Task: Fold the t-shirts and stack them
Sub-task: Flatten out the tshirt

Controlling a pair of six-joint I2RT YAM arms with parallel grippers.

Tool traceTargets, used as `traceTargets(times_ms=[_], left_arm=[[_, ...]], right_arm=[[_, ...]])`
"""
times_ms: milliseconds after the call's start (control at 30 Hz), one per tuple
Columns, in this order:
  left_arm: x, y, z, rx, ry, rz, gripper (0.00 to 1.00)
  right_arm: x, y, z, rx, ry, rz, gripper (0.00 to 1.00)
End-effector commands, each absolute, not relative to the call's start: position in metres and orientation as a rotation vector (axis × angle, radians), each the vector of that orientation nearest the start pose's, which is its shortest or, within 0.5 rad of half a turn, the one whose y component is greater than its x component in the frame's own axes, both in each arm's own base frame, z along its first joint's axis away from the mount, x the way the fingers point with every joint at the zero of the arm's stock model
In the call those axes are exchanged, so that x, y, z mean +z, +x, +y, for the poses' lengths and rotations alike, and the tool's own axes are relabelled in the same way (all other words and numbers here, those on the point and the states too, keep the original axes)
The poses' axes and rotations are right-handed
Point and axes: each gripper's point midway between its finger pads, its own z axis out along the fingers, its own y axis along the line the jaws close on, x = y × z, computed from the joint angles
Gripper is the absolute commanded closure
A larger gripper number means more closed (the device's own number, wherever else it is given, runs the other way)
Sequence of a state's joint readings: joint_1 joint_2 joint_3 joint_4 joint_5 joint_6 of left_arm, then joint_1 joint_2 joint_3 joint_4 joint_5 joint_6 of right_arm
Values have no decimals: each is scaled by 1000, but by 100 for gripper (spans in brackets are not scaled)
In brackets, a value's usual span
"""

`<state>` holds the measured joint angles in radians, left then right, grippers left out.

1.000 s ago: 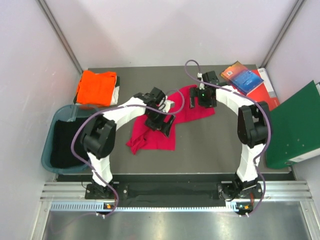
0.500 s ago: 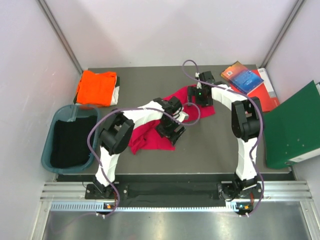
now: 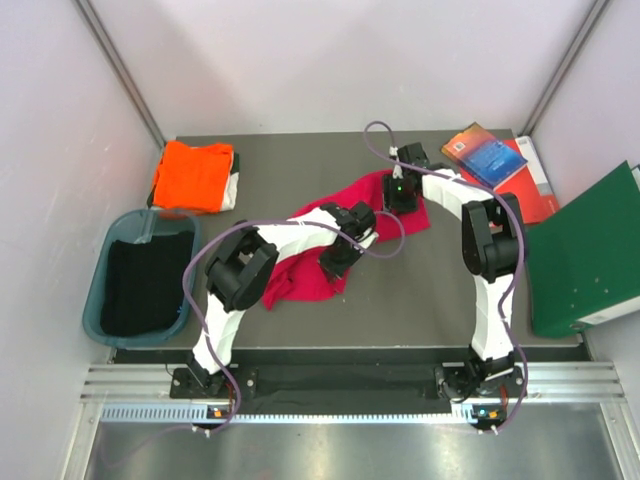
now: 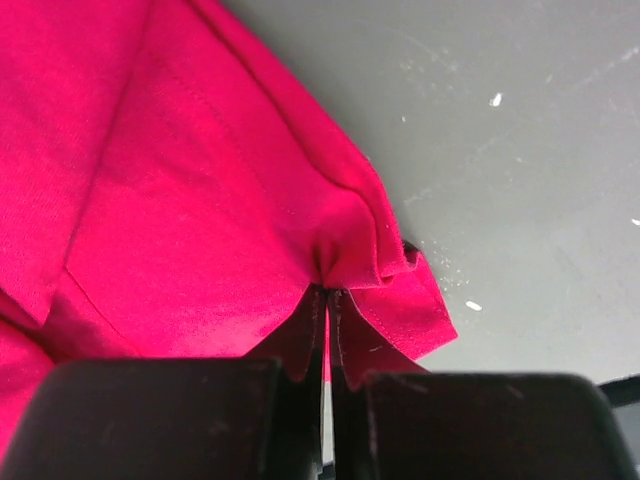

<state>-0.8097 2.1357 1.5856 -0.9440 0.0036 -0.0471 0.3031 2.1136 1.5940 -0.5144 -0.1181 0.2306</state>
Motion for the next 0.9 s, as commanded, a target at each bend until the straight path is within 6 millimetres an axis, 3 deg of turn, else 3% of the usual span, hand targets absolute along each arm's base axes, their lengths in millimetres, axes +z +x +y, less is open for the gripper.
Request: traceTargets(times_ms=[0,67,167,200,267,300,433,467,500,667,767,867], left_arm=[[-56,231,-220,271,1082,3028,100],[-38,245,-218,340,999,2960,100],[0,272,-207,484,855,2843,100],[18,280,-205,487,802,2804,100],[43,289,-201,507,707,2766,100],[54,296,-195,523,662,2741,100],[115,312,-187,490,485,2615,100],[123,312,-184,499,460,2603,100],[137,313,-181,494,422,2576,100],[181,312,-166,487,204,2480,100],[218,309,-151,454,35,2379,100],[273,297,-129,351,-137,2241,100]], right_arm=[[45,462,181,382,-184,2618,80],[48,458,179,371,-202,2624,99],[65,452,173,350,-231,2589,100],[83,452,172,349,-238,2551,100],[94,447,166,321,-255,2527,100],[113,445,164,321,-260,2486,100],[147,432,155,292,-276,2408,100],[150,427,153,288,-276,2404,100],[170,423,150,288,-272,2361,100],[215,399,136,256,-272,2272,100],[247,380,123,214,-282,2213,100],[295,353,112,215,-266,2103,100]])
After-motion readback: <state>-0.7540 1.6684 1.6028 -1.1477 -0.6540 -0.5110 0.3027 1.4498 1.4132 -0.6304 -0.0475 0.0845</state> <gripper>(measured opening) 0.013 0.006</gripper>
